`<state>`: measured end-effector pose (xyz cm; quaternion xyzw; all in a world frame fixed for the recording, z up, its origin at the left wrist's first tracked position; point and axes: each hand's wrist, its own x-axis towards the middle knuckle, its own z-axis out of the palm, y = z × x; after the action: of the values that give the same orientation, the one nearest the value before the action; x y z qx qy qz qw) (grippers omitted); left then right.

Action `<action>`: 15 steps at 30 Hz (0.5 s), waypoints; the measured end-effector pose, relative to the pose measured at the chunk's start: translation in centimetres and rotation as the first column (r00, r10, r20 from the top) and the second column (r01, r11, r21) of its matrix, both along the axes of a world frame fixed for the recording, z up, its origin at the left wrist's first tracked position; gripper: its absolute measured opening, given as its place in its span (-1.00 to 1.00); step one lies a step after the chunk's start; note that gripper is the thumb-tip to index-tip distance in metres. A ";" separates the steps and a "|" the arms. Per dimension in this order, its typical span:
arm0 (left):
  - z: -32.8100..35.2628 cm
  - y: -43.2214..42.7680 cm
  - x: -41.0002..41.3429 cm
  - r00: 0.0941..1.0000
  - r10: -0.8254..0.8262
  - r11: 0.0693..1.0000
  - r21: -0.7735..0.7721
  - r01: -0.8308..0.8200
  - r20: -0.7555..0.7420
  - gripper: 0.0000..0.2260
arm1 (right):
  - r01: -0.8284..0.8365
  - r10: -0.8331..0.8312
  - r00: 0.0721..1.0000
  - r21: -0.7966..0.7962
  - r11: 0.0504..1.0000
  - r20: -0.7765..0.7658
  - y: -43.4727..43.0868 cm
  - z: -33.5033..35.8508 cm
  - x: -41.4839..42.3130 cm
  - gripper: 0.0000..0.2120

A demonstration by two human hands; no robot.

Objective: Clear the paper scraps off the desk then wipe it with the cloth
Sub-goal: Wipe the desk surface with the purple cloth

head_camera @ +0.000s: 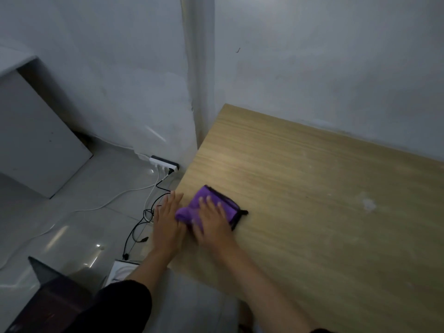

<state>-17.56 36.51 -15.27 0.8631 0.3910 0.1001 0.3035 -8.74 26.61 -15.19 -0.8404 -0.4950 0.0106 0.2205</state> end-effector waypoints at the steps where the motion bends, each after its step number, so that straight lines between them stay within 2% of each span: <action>1: -0.3 0.1 -0.8 1.000 -0.020 1.000 0.004 0.020 -0.009 -0.34 | -0.069 0.069 0.998 -0.061 0.996 0.007 -0.6 -1.1 -1.5 -0.56; 3: -0.7 0.1 -2.0 1.000 -0.010 1.000 -0.016 0.010 -0.003 -0.40 | -0.107 0.107 0.994 -0.095 0.990 -0.001 -2.3 -2.6 -2.0 -0.57; 6: -0.5 0.0 -2.9 0.994 0.071 0.990 -0.124 -0.061 0.077 -0.53 | -0.022 0.013 0.995 -0.083 0.996 -0.101 -4.8 -2.5 1.0 -0.56; 10: 0.6 -0.2 -3.7 0.977 0.103 0.956 -0.289 -0.046 0.186 -0.63 | 0.285 -0.293 0.942 -0.071 0.956 -0.162 -8.4 -2.2 6.0 -0.52; 13: 1.6 0.0 -4.7 0.966 0.117 0.934 -0.355 -0.028 0.230 -0.61 | 0.497 -0.505 0.833 -0.096 0.862 -0.225 -8.3 -0.8 6.9 -0.57; 15: 2.1 -0.2 -5.3 0.956 0.105 0.926 -0.376 0.005 0.272 -0.57 | 0.573 -0.557 0.796 -0.002 0.820 -0.239 -6.1 0.8 4.8 -0.53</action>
<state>-22.90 36.27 -13.20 0.7555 0.3767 0.1562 0.5128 -3.97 20.46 -14.40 -0.9343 -0.1932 0.0236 0.2986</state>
